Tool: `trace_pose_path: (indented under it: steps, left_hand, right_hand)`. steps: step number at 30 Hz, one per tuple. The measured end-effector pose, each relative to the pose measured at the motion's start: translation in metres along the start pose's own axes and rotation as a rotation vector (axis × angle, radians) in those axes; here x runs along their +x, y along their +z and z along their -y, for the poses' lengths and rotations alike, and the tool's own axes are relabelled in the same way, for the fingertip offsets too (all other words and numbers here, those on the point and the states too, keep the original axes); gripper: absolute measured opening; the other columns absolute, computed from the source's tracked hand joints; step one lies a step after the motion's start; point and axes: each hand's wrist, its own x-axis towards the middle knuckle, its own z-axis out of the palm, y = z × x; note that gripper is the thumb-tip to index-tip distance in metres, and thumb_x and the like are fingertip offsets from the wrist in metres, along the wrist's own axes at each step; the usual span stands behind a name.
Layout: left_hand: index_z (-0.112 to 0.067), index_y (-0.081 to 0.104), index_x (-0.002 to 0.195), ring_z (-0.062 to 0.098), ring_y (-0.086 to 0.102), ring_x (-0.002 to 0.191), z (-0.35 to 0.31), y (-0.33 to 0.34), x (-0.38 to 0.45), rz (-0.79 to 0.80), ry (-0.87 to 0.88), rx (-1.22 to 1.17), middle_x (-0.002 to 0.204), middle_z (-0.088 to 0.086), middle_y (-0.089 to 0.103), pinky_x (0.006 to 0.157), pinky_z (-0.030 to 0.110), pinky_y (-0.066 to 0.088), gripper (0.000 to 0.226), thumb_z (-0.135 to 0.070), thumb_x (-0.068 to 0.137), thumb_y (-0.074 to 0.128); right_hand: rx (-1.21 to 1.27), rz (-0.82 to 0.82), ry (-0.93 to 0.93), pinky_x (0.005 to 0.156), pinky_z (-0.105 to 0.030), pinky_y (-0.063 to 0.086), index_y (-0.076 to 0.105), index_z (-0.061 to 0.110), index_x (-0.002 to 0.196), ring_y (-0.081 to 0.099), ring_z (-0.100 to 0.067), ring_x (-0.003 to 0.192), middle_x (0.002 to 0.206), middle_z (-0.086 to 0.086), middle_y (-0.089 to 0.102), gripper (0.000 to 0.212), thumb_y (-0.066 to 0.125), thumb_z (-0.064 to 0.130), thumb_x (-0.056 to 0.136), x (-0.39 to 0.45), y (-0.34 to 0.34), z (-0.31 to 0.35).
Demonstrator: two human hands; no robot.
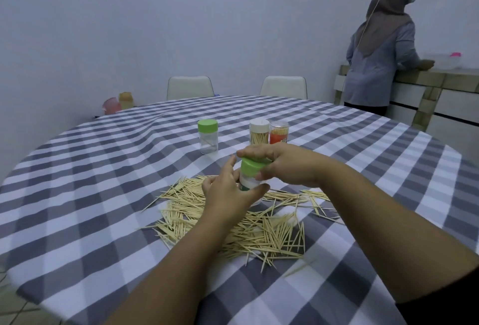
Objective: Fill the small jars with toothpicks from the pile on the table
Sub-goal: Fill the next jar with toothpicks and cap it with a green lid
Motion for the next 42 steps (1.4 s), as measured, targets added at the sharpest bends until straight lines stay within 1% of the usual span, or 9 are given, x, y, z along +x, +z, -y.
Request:
trace_pose_path:
  steps: [8,16,20,22,25,29,35,38,42]
  left_hand:
    - [-0.040,0.054,0.113,0.018,0.041,0.113,-0.002,0.003,0.000,0.063,0.081,0.098,0.091,-0.021,0.060,0.100,0.039,0.038,0.042,-0.045,0.075,0.071]
    - [-0.031,0.051,0.130,0.018,0.053,0.113,0.001,0.006,0.002,0.104,0.091,0.094,0.108,-0.014,0.061,0.098,0.038,0.046,0.075,-0.056,0.060,0.062]
    - [-0.024,0.053,0.128,0.000,0.056,0.094,0.000,0.005,0.001,0.098,0.080,0.072,0.109,-0.014,0.056,0.071,0.003,0.043,0.060,-0.034,0.074,0.078]
    - [-0.025,0.052,0.127,-0.001,0.055,0.094,-0.001,0.004,0.001,0.096,0.065,0.058,0.113,-0.014,0.055,0.068,0.004,0.040,0.061,-0.035,0.073,0.079]
    - [-0.026,0.051,0.128,0.008,0.056,0.107,0.001,0.004,0.001,0.076,0.047,0.067,0.120,-0.011,0.057,0.086,0.022,0.047,0.068,-0.044,0.069,0.080]
    - [-0.035,0.053,0.124,0.015,0.052,0.116,0.005,0.003,0.001,0.067,0.029,0.102,0.114,-0.012,0.060,0.099,0.040,0.046,0.068,-0.054,0.064,0.079]
    - [-0.029,0.054,0.125,0.002,0.059,0.098,0.002,-0.006,-0.004,0.099,0.015,0.081,0.111,-0.012,0.061,0.080,0.015,0.044,0.063,-0.043,0.070,0.080]
    - [-0.028,0.054,0.126,0.003,0.061,0.095,0.002,-0.010,-0.004,0.103,0.012,0.090,0.109,-0.010,0.063,0.085,0.023,0.049,0.063,-0.043,0.070,0.080]
    - [-0.028,0.053,0.127,0.006,0.061,0.097,0.004,-0.011,-0.002,0.105,0.001,0.086,0.111,-0.008,0.063,0.090,0.031,0.051,0.065,-0.045,0.070,0.079]
  right_hand:
    - [0.344,-0.027,-0.105,0.108,-0.041,0.040,0.060,0.043,0.114,0.047,-0.015,0.126,0.138,0.004,0.048,0.062,0.051,-0.012,0.086,-0.007,0.005,-0.034]
    - [0.445,-0.197,-0.100,0.087,-0.021,0.046,0.055,0.039,0.121,0.053,-0.013,0.114,0.131,0.005,0.049,0.063,0.053,-0.012,0.085,-0.014,-0.005,-0.047]
    - [0.216,-0.488,0.130,0.073,-0.023,0.046,0.055,0.038,0.121,0.055,-0.020,0.100,0.130,-0.004,0.040,0.046,0.062,0.012,0.084,0.000,0.004,-0.067]
    - [0.129,-0.583,0.203,0.071,-0.024,0.046,0.055,0.031,0.119,0.052,-0.017,0.092,0.126,-0.003,0.033,0.036,0.063,0.020,0.085,0.003,0.007,-0.073]
    - [-0.003,-0.652,0.275,0.081,-0.030,0.043,0.055,0.023,0.112,0.049,-0.018,0.096,0.124,-0.003,0.041,0.030,0.067,0.028,0.085,0.004,0.009,-0.079]
    - [-0.265,-0.520,0.431,0.098,-0.039,0.031,0.058,0.030,0.111,0.047,-0.021,0.116,0.122,0.003,0.056,0.032,0.068,0.041,0.082,0.001,0.012,-0.081]
    - [-0.242,-0.458,0.296,0.096,-0.034,0.041,0.056,0.025,0.127,0.051,-0.016,0.112,0.130,0.001,0.055,0.035,0.057,0.024,0.092,-0.008,0.004,-0.061]
    - [-0.353,-0.184,0.254,0.086,-0.023,0.041,0.058,0.023,0.127,0.053,-0.013,0.104,0.129,0.001,0.057,0.037,0.050,0.010,0.094,-0.018,0.005,-0.046]
    - [-0.579,0.025,0.339,0.101,-0.031,0.035,0.031,0.033,0.146,0.039,-0.024,0.131,0.148,-0.007,0.034,0.062,0.048,0.008,0.092,-0.020,0.011,-0.045]
